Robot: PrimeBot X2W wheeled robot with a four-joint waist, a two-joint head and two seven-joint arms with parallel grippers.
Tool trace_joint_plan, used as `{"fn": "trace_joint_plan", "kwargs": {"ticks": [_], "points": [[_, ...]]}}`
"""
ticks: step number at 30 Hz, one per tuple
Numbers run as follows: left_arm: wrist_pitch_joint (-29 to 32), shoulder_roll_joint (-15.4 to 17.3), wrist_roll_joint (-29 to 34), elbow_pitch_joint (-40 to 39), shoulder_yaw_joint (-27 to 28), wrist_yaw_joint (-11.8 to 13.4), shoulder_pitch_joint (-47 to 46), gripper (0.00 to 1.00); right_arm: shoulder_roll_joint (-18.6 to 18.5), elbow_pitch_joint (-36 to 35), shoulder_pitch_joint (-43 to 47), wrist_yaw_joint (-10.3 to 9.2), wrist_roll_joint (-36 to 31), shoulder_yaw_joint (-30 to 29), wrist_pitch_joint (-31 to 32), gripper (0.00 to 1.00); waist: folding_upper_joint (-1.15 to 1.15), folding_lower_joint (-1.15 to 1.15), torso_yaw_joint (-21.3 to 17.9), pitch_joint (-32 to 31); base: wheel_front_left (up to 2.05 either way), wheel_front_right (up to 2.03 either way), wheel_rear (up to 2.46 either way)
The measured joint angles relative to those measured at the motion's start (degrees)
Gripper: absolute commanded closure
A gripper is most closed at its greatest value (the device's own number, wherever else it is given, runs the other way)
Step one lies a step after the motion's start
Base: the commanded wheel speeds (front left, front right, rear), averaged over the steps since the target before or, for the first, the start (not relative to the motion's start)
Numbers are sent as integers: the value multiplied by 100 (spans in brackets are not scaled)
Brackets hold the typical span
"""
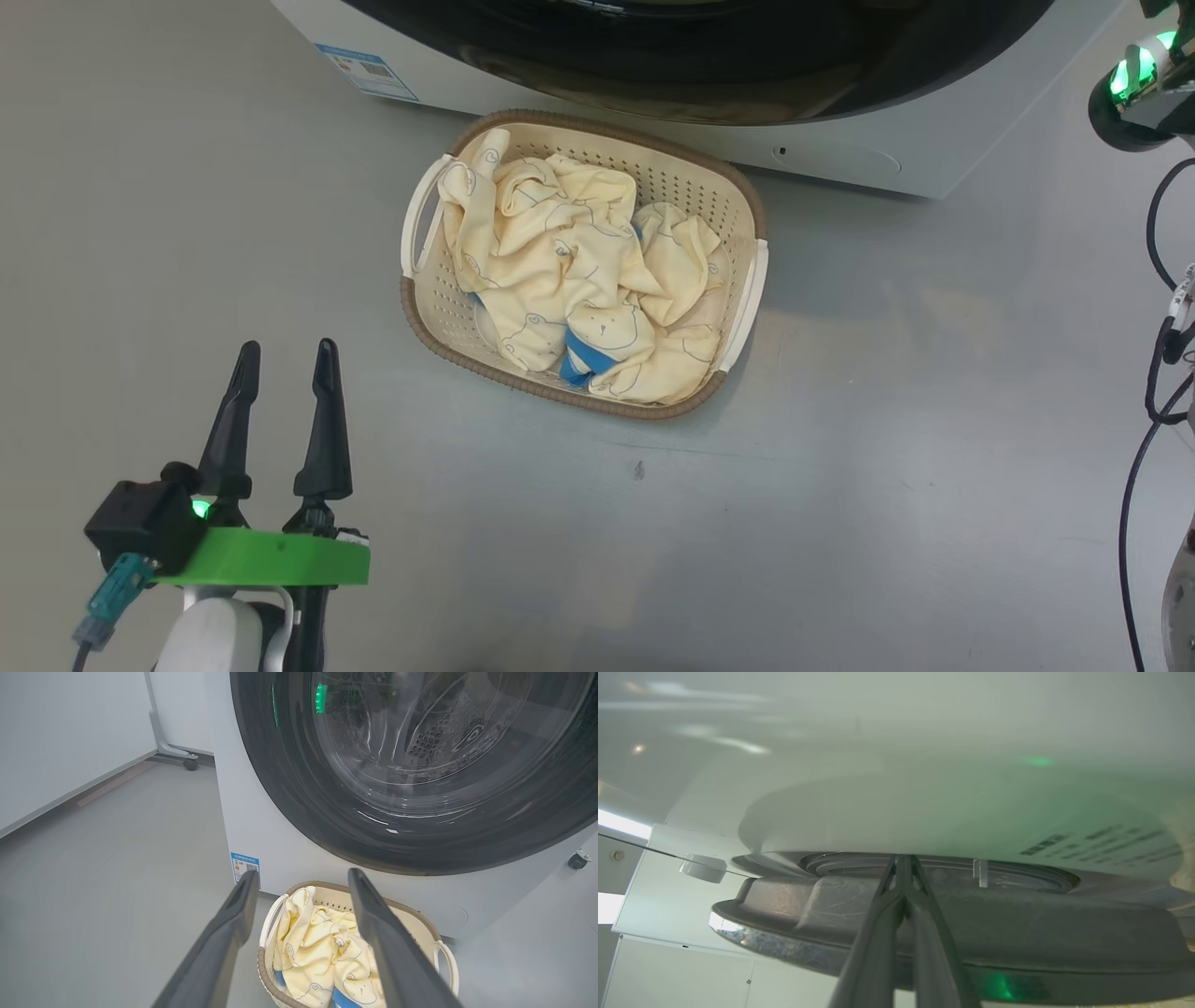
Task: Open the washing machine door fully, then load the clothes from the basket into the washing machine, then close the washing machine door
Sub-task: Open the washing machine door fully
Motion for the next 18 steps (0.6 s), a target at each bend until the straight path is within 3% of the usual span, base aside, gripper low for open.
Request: {"fn": "trace_joint_plan", "kwargs": {"ticks": [18], "points": [[1,-3,-45,-30,-40,0,-2,0,-112,56,-182,0,-93,52,211,100,0,0,136,93,0,0,0]]}}
